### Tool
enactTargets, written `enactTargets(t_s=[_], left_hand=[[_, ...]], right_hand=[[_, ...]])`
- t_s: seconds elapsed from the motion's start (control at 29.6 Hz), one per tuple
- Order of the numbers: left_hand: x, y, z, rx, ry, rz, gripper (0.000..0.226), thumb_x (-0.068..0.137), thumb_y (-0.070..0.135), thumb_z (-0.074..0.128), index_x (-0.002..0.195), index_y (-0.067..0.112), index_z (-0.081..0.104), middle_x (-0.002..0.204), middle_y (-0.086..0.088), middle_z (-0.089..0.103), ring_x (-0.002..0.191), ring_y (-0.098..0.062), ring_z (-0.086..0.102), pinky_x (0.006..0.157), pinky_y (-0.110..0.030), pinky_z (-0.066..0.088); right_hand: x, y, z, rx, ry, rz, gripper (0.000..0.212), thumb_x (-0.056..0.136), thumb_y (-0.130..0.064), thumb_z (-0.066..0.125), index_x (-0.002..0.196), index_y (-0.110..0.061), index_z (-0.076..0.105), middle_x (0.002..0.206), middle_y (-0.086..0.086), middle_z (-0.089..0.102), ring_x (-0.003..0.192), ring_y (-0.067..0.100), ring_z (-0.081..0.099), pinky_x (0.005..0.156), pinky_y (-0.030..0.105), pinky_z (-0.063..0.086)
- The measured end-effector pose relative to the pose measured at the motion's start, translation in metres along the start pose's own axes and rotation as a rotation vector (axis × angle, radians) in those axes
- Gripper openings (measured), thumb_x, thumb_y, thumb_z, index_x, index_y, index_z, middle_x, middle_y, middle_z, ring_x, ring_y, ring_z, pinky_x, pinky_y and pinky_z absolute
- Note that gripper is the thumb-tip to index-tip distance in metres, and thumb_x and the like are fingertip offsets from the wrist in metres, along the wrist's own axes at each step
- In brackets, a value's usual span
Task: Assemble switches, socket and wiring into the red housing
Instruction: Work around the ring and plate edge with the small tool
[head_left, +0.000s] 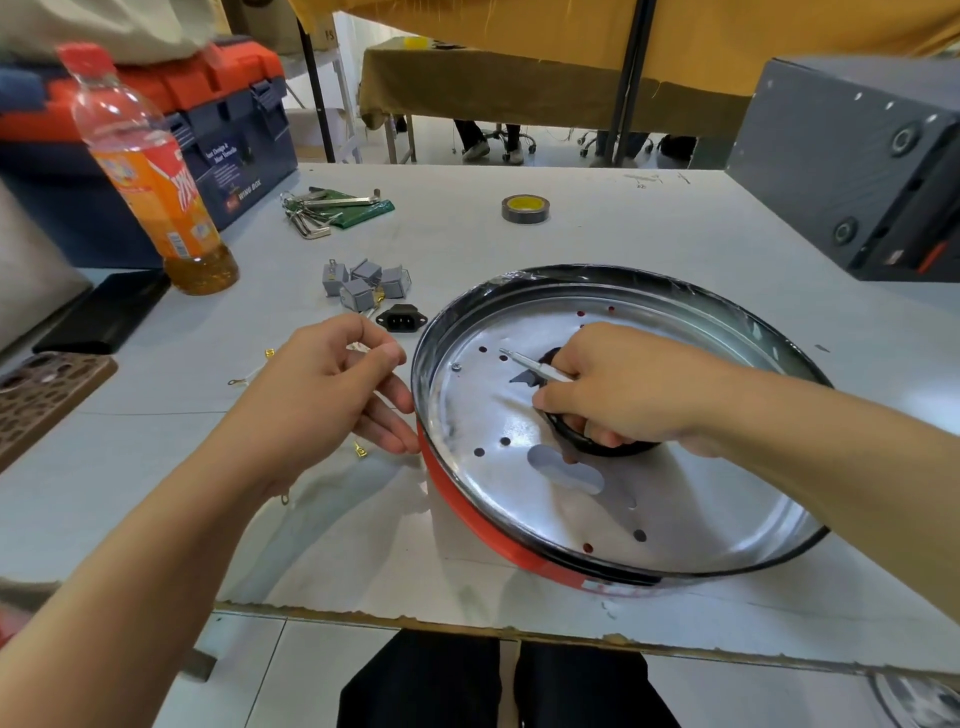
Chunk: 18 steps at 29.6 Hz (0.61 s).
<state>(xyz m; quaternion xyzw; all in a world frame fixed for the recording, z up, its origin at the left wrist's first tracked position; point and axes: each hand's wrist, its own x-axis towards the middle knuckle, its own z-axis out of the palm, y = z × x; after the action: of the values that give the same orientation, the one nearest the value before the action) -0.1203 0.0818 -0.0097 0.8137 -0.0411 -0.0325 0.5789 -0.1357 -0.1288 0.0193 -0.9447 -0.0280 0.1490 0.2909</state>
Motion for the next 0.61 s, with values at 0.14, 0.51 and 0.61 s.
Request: enactTargets(t_s=[0.14,0.51,0.61], left_hand=[[0.001,0.001,0.002,0.031,0.005,0.004,0.016,0.097,0.014,0.046,0.092,0.004,0.057,0.059,-0.004,0.067,0.044,-0.021,0.063,0.043,-0.024,0.051],[0.012,0.000,0.004,-0.005,0.083,0.032,0.016,0.097,0.012,0.047,0.089,0.005,0.059,0.058,0.002,0.067,0.048,-0.010,0.062,0.050,-0.019,0.052],[0.014,-0.004,0.008,-0.024,0.087,0.039,0.017,0.096,0.011,0.048,0.088,0.004,0.061,0.056,0.009,0.065,0.051,-0.001,0.060,0.053,-0.012,0.049]], right_hand=[[0.001,0.000,-0.001,0.007,-0.014,-0.001,0.037,0.092,-0.021,0.056,0.057,-0.013,0.047,0.032,-0.006,0.043,0.025,0.006,0.037,0.030,0.012,0.026],[0.003,-0.005,0.000,0.024,0.056,-0.015,0.034,0.092,-0.018,0.056,0.059,-0.013,0.048,0.057,0.004,0.048,0.050,0.017,0.041,0.048,0.025,0.032],[0.005,-0.002,-0.004,0.056,0.050,0.019,0.035,0.089,-0.018,0.060,0.056,-0.013,0.049,0.046,0.000,0.047,0.044,0.013,0.043,0.047,0.024,0.032]])
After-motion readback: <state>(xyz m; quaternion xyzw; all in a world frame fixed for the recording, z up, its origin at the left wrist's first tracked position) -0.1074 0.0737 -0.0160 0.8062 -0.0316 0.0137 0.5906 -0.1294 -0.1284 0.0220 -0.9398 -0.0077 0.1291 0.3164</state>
